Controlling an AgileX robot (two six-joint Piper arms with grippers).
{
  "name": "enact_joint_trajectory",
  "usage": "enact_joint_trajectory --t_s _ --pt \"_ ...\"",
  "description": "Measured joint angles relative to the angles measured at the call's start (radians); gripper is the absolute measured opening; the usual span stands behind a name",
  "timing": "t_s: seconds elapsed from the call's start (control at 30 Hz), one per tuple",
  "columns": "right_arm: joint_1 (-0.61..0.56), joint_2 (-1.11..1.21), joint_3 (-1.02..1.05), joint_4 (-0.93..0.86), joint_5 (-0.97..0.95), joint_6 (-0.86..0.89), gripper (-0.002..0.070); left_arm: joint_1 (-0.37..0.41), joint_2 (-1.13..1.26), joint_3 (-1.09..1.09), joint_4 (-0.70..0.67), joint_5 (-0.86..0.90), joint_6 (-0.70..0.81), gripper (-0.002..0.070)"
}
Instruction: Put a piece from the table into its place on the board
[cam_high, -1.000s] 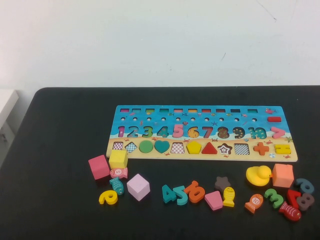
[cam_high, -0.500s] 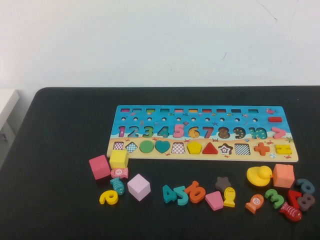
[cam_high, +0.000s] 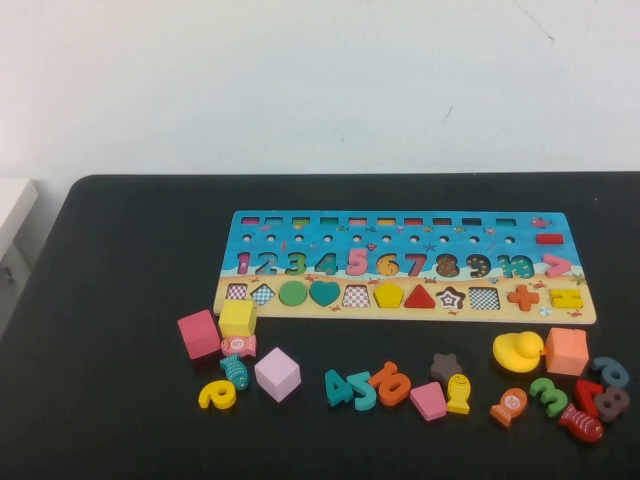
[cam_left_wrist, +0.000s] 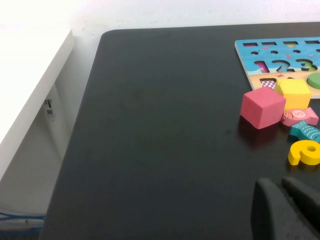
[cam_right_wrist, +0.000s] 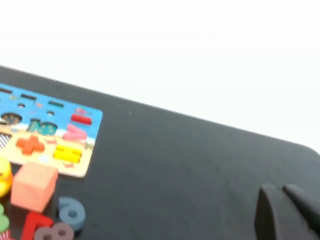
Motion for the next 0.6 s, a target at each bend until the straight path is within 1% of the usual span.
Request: enact_joint_trajectory --t_s 0.27,0.33,0.4,0.47,0.6 --pt "0.0 0.0 0.0 0.018 -0.008 0.007 0.0019 0.0 0.0 0.0 0.0 0.0 0.0 -0.0001" --pt "0.0 0.0 0.0 0.11 0.008 -0.025 0.0019 0.0 0.0 0.0 0.0 0.0 0.0 -0.0001" --pt "0.0 0.0 0.0 0.268 0.027 -0.104 0.0019 0.0 0.0 0.0 0.0 0.0 0.0 -0.0001" --pt "0.0 0.0 0.001 0.371 0.043 -0.238 0.0019 0.0 0.0 0.0 0.0 0.0 0.0 -0.0001" --pt "0.0 0.0 0.003 0.365 0.041 -0.284 0.0019 0.0 0.0 0.0 0.0 0.0 0.0 -0.0001"
